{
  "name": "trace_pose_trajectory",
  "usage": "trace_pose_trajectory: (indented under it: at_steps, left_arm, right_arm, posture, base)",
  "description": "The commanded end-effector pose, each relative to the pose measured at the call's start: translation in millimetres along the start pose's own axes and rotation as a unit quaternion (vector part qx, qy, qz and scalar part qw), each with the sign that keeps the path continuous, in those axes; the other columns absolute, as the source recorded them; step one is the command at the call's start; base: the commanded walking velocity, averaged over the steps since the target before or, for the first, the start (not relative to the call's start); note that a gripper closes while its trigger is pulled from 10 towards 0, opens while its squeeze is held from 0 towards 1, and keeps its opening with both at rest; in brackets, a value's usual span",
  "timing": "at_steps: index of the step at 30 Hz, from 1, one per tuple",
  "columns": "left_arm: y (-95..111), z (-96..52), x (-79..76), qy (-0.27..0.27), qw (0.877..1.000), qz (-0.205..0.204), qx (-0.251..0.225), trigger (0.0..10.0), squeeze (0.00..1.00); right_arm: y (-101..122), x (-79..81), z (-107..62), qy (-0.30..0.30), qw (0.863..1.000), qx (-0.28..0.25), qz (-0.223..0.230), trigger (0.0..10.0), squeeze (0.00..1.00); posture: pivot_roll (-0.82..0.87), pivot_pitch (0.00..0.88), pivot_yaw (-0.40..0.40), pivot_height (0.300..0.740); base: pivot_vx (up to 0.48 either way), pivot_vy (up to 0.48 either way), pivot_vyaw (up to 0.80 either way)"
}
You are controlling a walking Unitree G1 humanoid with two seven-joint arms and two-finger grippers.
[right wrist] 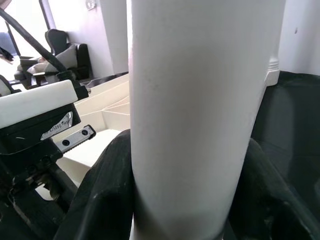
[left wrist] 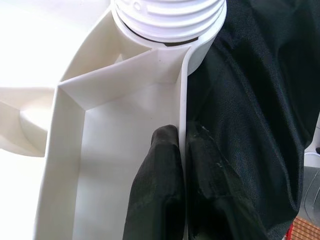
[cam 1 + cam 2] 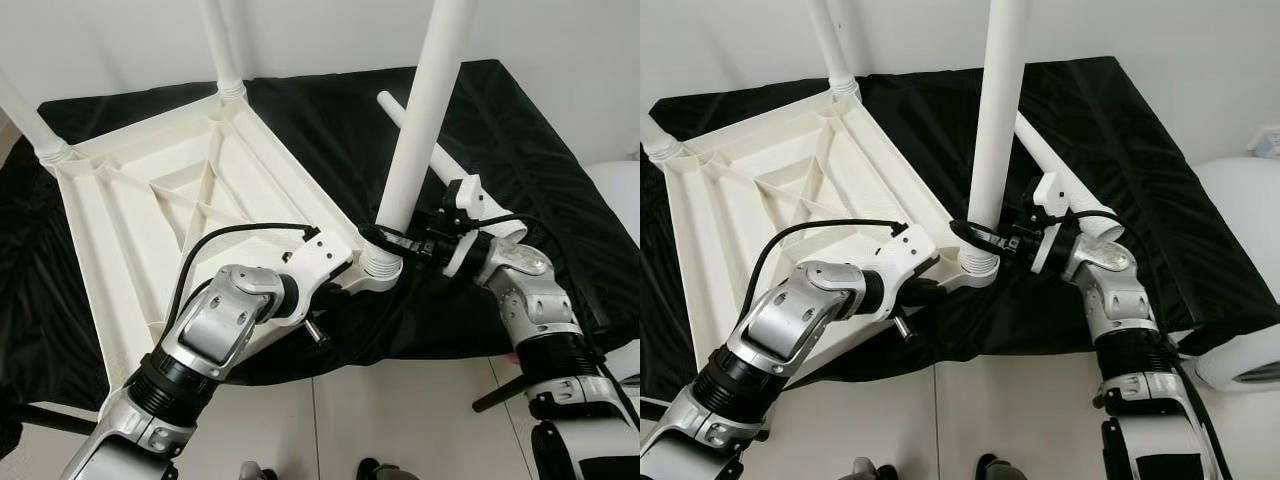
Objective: Building children table
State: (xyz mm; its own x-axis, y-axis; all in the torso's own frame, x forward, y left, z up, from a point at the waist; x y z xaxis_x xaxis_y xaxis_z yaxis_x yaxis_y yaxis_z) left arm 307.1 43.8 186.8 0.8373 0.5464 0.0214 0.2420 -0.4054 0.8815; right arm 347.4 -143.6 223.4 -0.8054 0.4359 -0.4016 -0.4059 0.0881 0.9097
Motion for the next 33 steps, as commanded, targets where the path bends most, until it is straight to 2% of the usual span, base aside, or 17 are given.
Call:
trace_pose_trajectory:
  at_steps: [1, 6, 13, 21, 29, 33]
  left_arm:
    - [-3.0, 0.1, 6.7, 0.041, 0.999, -0.011, 0.002, 10.0, 0.0]
    - [-3.7, 0.2, 6.2, 0.041, 0.999, -0.012, 0.001, 10.0, 0.0]
    - [-4.0, 1.8, 5.5, 0.043, 0.999, -0.014, -0.002, 10.0, 0.0]
    - [-2.6, 5.6, 5.7, 0.044, 0.999, -0.014, -0.009, 10.0, 0.0]
    - [0.8, 7.7, 6.1, 0.044, 0.999, -0.012, -0.016, 10.0, 0.0]
    - [1.3, 7.7, 6.1, 0.044, 0.999, -0.011, -0.016, 10.0, 0.0]
  right_arm:
    - [-18.8, 14.4, 5.7, 0.027, 0.999, 0.033, 0.027, 10.0, 0.0]
    - [-21.5, 19.6, 6.8, 0.049, 0.998, 0.043, 0.017, 10.0, 0.0]
    - [-21.7, 19.6, 6.5, 0.059, 0.996, 0.062, -0.015, 10.0, 0.0]
    - [-22.3, 17.5, 4.0, 0.062, 0.995, 0.07, -0.023, 10.0, 0.0]
    - [-29.7, 16.3, 1.6, 0.05, 0.996, 0.08, -0.006, 10.0, 0.0]
    - [-36.2, 15.4, 3.3, 0.04, 0.995, 0.09, 0.021, 10.0, 0.0]
  posture:
    - [-0.03, 0.207, 0.06, 0.74]
    - [-0.04, 0.204, 0.058, 0.74]
    - [-0.05, 0.194, 0.047, 0.74]
    - [-0.07, 0.166, 0.033, 0.74]
    - [-0.08, 0.154, 0.033, 0.74]
    - [-0.07, 0.156, 0.033, 0.74]
  base:
    - [0.0, 0.0, 0.0]
    - [0.0, 0.0, 0.0]
    - [0.0, 0.0, 0.0]
    - [0.0, 0.0, 0.0]
    - [0.0, 0.0, 0.0]
    - [0.0, 0.0, 0.0]
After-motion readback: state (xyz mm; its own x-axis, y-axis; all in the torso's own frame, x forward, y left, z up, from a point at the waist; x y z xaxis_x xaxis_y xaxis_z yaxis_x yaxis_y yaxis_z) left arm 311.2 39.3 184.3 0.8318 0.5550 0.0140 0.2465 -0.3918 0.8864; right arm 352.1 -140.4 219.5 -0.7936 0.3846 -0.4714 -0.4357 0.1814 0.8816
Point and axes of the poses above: a point about 5 cm out from each wrist's last joint towards the gripper, its own z axis pointing out of the wrist towards the gripper, its own y axis along the axis of the wrist's last joint, x = y × z, the point moved 1 cm from there along z, pointing out of the wrist towards the gripper, and after that the axes turned 9 degrees about -z, right-handed, at the moved point
